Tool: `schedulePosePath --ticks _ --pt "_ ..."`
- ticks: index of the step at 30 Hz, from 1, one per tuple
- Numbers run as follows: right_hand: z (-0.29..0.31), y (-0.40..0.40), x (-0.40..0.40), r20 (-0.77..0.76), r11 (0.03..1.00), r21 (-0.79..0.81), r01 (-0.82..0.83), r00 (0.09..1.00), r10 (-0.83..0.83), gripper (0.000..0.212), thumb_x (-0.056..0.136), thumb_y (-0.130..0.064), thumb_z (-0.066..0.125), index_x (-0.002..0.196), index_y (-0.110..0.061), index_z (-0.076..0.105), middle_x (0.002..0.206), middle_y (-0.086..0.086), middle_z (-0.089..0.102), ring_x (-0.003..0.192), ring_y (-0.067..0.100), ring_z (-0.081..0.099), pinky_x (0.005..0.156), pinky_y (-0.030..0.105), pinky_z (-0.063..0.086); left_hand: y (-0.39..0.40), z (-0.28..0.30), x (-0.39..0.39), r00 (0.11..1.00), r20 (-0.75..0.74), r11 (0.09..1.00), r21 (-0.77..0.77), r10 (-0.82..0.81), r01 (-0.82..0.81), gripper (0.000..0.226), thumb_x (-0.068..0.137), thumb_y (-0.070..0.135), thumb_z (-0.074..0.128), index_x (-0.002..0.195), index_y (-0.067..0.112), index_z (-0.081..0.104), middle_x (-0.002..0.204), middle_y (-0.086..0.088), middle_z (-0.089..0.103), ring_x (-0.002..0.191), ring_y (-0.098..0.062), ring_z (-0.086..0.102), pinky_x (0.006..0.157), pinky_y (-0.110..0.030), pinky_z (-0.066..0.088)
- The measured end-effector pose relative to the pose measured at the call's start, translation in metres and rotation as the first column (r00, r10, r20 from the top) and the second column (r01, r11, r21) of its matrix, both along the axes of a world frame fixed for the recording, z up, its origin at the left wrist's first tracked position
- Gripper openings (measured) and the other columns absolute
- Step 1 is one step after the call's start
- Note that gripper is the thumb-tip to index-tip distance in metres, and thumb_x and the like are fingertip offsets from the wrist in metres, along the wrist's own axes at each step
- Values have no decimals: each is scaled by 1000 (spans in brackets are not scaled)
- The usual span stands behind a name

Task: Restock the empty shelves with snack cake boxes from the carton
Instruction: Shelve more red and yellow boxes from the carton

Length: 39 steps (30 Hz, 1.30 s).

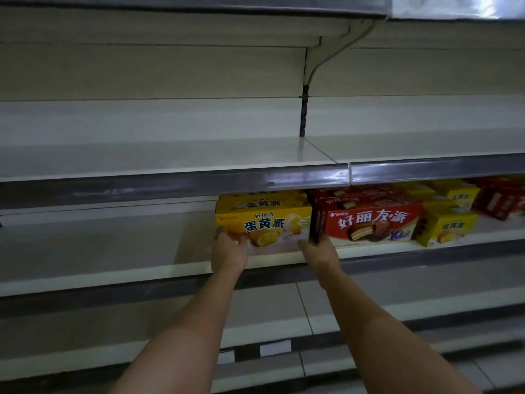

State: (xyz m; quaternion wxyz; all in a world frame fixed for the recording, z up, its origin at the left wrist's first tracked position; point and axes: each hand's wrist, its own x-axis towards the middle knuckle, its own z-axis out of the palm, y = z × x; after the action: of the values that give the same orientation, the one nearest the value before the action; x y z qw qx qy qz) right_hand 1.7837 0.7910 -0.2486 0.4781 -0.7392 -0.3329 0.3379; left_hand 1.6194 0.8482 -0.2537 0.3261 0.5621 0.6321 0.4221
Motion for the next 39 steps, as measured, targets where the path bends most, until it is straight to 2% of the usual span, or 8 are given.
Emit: schedulePosePath --ticks 6,10,13,21,24,28,32,39 --pt "-3 -72 22 87 990 -93 103 992 -95 58 94 -30 56 140 -1 37 139 18 46 127 35 45 97 37 39 -43 3 30 970 -203 991 -27 -136 133 28 98 24 48 122 11 54 126 -10 58 111 -31 55 83 -32 43" --pt "-24 -135 50 86 977 -166 130 989 -117 73 94 -36 54 150 -4 20 152 17 30 138 33 32 109 40 31 -81 -12 59 927 -257 961 -103 -275 256 32 98 26 45 127 13 52 128 -9 58 113 -29 55 85 -31 43" --pt "-43 -185 76 63 966 -191 176 984 -167 73 93 -38 55 150 -6 21 152 16 32 137 33 34 111 43 33 -116 -31 87 868 -282 911 -169 -409 375 33 98 28 44 125 12 53 126 -11 59 112 -30 56 88 -33 44" --pt "-80 -358 142 56 881 -276 384 922 -384 72 93 -35 57 149 -5 22 151 16 33 137 33 35 107 39 35 -255 -75 183 630 -287 692 -340 -721 637 42 101 38 35 129 10 51 129 -13 56 112 -30 55 86 -29 44" --pt "-95 -437 168 53 818 -323 476 872 -487 70 92 -33 59 147 -3 27 148 14 38 136 29 38 106 33 33 -322 -85 226 548 -281 615 -367 -788 697 39 101 35 36 125 9 54 123 -14 58 103 -29 55 77 -29 41" --pt "-107 -530 195 59 716 -390 579 791 -608 70 91 -36 59 147 -7 29 148 13 38 135 30 38 108 33 33 -399 -104 280 432 -270 508 -382 -860 772 42 101 39 37 130 13 52 128 -10 58 111 -29 56 87 -31 44" --pt "-119 -619 219 54 593 -410 693 668 -743 52 92 -31 59 136 -10 41 130 8 53 116 30 54 83 30 46 -474 -119 331 300 -277 394 -403 -913 826 45 100 41 37 130 12 53 130 -9 56 115 -27 54 93 -35 46" --pt "-137 -732 256 28 433 -483 761 508 -861 73 92 -36 58 150 -13 21 151 11 34 130 32 42 103 40 41 -575 -146 398 98 -190 175 -443 -977 879 43 99 37 41 132 10 50 130 -12 56 117 -30 54 97 -35 45"
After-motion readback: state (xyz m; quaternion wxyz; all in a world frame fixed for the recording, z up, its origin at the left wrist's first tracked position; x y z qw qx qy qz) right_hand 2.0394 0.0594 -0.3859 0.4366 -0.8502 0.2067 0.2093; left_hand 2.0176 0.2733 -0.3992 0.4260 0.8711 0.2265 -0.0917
